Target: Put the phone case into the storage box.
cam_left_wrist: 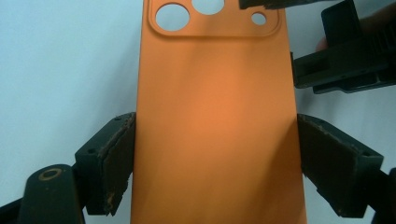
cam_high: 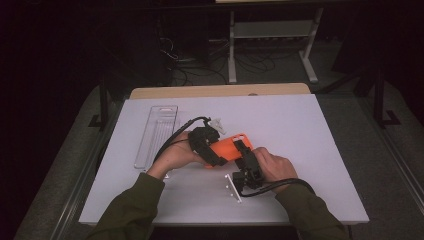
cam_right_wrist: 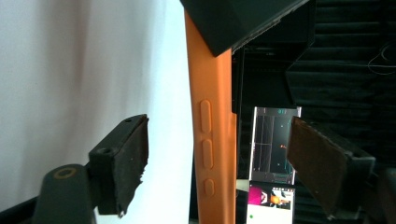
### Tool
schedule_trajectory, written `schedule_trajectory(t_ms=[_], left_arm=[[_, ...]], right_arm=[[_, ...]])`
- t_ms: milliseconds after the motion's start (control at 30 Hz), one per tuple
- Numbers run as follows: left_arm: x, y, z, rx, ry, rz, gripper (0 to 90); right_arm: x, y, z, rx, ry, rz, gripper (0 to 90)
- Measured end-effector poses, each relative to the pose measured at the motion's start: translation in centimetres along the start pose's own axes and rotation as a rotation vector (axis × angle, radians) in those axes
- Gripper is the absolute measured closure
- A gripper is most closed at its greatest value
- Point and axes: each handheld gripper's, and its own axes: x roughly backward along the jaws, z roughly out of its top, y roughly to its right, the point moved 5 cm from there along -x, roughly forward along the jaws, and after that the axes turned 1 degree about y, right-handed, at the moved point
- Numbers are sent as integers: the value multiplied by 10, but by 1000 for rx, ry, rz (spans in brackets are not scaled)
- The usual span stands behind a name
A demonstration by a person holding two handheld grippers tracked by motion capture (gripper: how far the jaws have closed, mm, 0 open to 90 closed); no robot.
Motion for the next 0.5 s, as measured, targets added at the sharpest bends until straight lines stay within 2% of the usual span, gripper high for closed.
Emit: schedule_trajectory(t_ms=[267,300,333,500], left_arm=[[1,0,0,-3,-7,1,159],[1,0,0,-2,-6,0,160],[1,1,0,-4,-8,1,159],[0,0,0,-4,-8,-1,159]], right_arm=[[1,-2,2,16,-3,2,298],[1,-3,3,1,-4,5,309],[1,-3,4,15,0,7,317],[2,-4,5,23,2,16,363]])
